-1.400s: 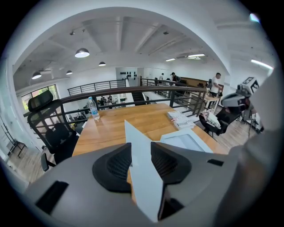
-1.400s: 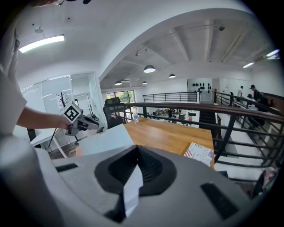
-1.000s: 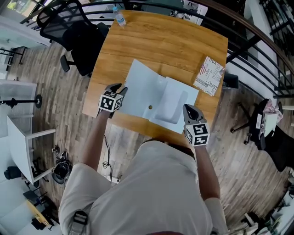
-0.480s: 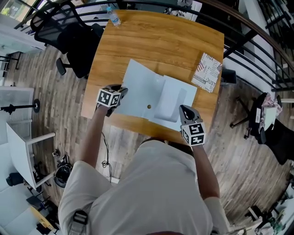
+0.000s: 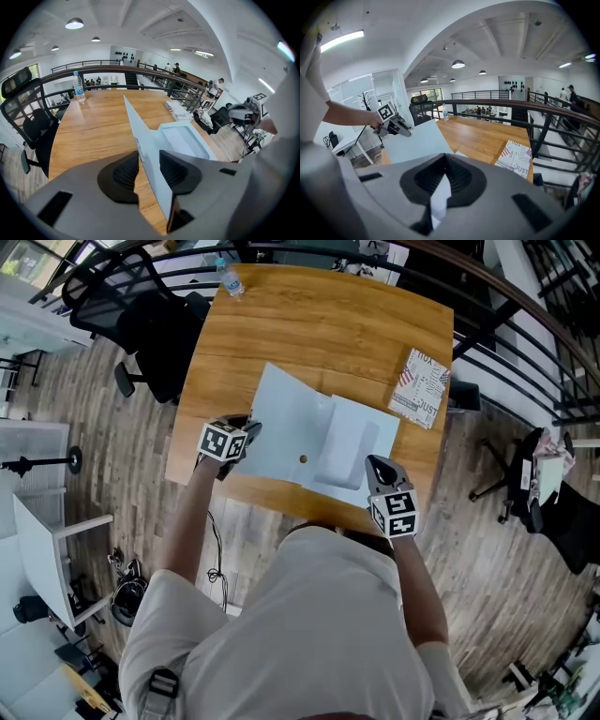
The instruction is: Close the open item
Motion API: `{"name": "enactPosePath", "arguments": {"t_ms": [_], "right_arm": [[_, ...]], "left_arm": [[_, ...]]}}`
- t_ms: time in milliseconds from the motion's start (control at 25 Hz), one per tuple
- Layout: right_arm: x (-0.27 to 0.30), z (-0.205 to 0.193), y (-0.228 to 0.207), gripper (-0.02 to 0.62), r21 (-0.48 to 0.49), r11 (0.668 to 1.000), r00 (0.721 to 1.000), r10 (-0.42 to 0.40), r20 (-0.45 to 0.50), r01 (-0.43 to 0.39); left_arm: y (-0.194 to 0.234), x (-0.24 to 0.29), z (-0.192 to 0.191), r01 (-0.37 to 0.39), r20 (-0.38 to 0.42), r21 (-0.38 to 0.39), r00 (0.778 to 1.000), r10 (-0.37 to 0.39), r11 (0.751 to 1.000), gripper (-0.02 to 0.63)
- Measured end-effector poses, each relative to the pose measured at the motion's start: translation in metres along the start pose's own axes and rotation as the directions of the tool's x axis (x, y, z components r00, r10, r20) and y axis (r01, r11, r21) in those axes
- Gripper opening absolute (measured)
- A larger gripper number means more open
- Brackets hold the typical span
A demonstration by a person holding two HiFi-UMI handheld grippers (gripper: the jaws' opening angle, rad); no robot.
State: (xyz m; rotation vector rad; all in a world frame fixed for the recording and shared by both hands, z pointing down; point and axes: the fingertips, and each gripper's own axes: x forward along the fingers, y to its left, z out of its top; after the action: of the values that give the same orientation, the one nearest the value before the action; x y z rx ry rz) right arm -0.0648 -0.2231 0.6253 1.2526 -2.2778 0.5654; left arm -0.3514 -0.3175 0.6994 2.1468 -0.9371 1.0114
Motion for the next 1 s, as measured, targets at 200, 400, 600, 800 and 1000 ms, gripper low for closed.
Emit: {"name": "enactPosePath", "arguments": {"t_ms": [200,400,600,800,1000], "right_arm": [[-0.004,-0.004,-0.001,0.003,0.007,1.000,1.000,-0.001,0.001,0.001],[-0.009,-0.009,-0.006,0.003,0.012,1.000,1.000,-0.002,-0.001,0.002],[-0.018,-0.013,-0.013,0.003,0.019,1.000,1.000,-0.010,0.009,0.010],[-0.025,-0.014,-0.021,0.003,0.022,1.000,1.000,-0.016,0.017,0.015],[-0.035,-0.017,-0.030,0.003,0.029,0.999,1.000,-0.021,0.021,0.021]], "left_arm": [[-0.007,-0.003,0.000,0.005,-0.001,0.015,1.000,-0.005,1.000,0.132],[-0.021,-0.007,0.004,0.021,0.003,0.031,1.000,-0.021,0.999,0.132],[-0.042,-0.008,0.012,0.039,-0.005,0.062,0.999,-0.039,0.997,0.132],[-0.063,-0.008,0.023,0.055,-0.007,0.094,0.998,-0.055,0.994,0.129],[-0.081,-0.005,0.035,0.054,0.001,0.110,0.999,-0.054,0.992,0.122]]}}
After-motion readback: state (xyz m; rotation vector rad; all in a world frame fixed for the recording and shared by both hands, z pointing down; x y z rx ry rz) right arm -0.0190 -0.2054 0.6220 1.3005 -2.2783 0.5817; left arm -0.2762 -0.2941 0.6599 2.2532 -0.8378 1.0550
